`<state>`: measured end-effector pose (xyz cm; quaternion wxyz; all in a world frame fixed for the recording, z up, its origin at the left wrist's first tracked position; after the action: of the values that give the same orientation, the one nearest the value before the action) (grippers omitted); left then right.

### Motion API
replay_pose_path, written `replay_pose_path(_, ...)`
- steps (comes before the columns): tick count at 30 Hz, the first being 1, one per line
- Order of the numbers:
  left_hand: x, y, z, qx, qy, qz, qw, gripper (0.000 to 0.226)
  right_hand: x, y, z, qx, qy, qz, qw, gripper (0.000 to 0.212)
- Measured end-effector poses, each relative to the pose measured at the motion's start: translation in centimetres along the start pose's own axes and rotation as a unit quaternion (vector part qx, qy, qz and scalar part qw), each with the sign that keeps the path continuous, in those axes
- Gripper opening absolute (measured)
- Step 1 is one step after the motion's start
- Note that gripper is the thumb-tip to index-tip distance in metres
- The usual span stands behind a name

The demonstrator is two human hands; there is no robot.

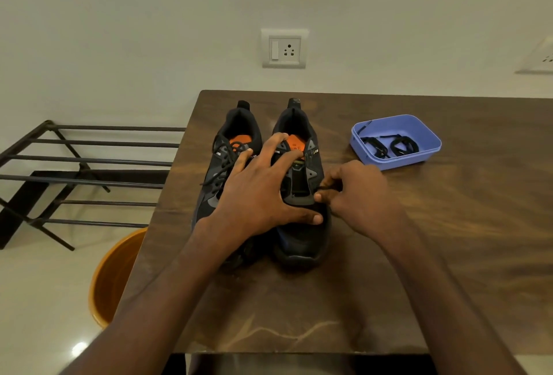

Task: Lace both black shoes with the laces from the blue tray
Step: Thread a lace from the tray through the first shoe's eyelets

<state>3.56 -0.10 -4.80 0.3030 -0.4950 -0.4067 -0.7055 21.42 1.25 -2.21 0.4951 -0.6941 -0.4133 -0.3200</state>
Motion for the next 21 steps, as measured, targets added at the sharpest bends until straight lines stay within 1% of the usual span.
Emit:
replay_pose_path(1, 0.0, 0.0, 0.0, 0.0, 0.0, -0.001, 1.0, 0.118, 0.0, 0.1, 0.0, 0.001, 0.003, 0.003, 1.0, 0.001)
replay_pose_path(2, 0.0, 0.0, 0.0, 0.0, 0.0, -0.002, 1.0, 0.118, -0.1, 0.3, -0.1, 0.001, 0.002, 0.012, 1.0, 0.003)
replay_pose_path(3, 0.0, -0.1, 0.0, 0.001, -0.002, -0.004, 1.0, 0.118, -0.1, 0.5, -0.1, -0.002, -0.007, 0.048, 0.999, 0.007)
replay_pose_path(4, 0.1, -0.2, 0.0, 0.003, -0.005, -0.008, 1.0, 0.119, 0.1, 0.8, -0.2, -0.008, -0.02, 0.131, 0.991, 0.012)
replay_pose_path(5, 0.1, -0.2, 0.1, 0.006, -0.01, -0.013, 1.0, 0.12, 0.6, 1.2, -0.3, -0.015, -0.041, 0.277, 0.96, 0.017)
replay_pose_path(6, 0.2, -0.3, 0.1, 0.009, -0.016, -0.018, 1.0, 0.12, 1.4, 1.4, -0.4, -0.007, -0.078, 0.46, 0.885, 0.021)
replay_pose_path(7, 0.2, -0.2, 0.1, 0.012, -0.02, -0.02, 1.0, 0.121, 2.2, 1.8, -0.3, 0.022, -0.12, 0.634, 0.764, 0.024)
replay_pose_path(8, 0.3, -0.2, 0.2, 0.012, -0.023, -0.018, 1.0, 0.121, 3.1, 2.3, -0.2, 0.059, -0.154, 0.755, 0.634, 0.026)
replay_pose_path(9, 0.2, -0.1, 0.2, 0.01, -0.023, -0.015, 1.0, 0.12, 3.7, 2.6, -0.1, 0.083, -0.176, 0.821, 0.536, 0.026)
replay_pose_path(10, 0.2, -0.1, 0.2, 0.009, -0.022, -0.013, 1.0, 0.12, 3.9, 2.7, 0.0, 0.092, -0.179, 0.838, 0.507, 0.024)
replay_pose_path(11, 0.2, -0.1, 0.2, 0.009, -0.02, -0.012, 1.0, 0.12, 3.8, 2.6, 0.0, 0.084, -0.159, 0.815, 0.551, 0.021)
replay_pose_path(12, 0.2, -0.2, 0.2, 0.007, -0.019, -0.013, 1.0, 0.121, 3.3, 2.4, -0.1, 0.063, -0.118, 0.749, 0.649, 0.018)
replay_pose_path(13, 0.1, -0.3, 0.1, 0.006, -0.019, -0.013, 1.0, 0.121, 2.7, 2.1, -0.3, 0.04, -0.068, 0.626, 0.775, 0.015)
replay_pose_path(14, 0.1, -0.2, 0.1, 0.004, -0.017, -0.012, 1.0, 0.121, 1.9, 1.8, -0.4, 0.021, -0.019, 0.465, 0.885, 0.01)
replay_pose_path(15, 0.0, -0.3, 0.1, 0.002, -0.014, -0.008, 1.0, 0.12, 1.1, 1.5, -0.3, 0.013, 0.009, 0.305, 0.952, 0.005)
replay_pose_path(16, 0.0, -0.3, 0.1, 0.002, -0.012, -0.004, 1.0, 0.12, 0.3, 1.1, -0.1, 0.013, 0.02, 0.179, 0.984, 0.005)
replay_pose_path(17, 0.0, -0.3, 0.1, 0.002, -0.012, 0.0, 1.0, 0.12, -0.3, 0.9, 0.0, 0.009, 0.019, 0.101, 0.995, 0.009)
replay_pose_path(19, -0.1, -0.3, 0.1, 0.0, -0.011, 0.003, 1.0, 0.119, -0.4, 0.7, 0.1, -0.008, 0.006, 0.063, 0.998, 0.014)
replay_pose_path(21, 0.0, -0.3, 0.1, 0.001, -0.006, 0.003, 1.0, 0.119, 0.0, 0.7, 0.2, -0.007, -0.012, 0.048, 0.999, 0.014)
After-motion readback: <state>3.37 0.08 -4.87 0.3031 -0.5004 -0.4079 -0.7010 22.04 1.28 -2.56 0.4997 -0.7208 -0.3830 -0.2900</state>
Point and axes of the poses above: each hand's wrist, its own z-axis towards the middle knuckle, its own x-axis out of the back of the hand, y = z × x, the point moved 2 cm from there along z, towards the middle knuckle, and after that the axes turned 15 degrees about -x, right-handed, at the moved point
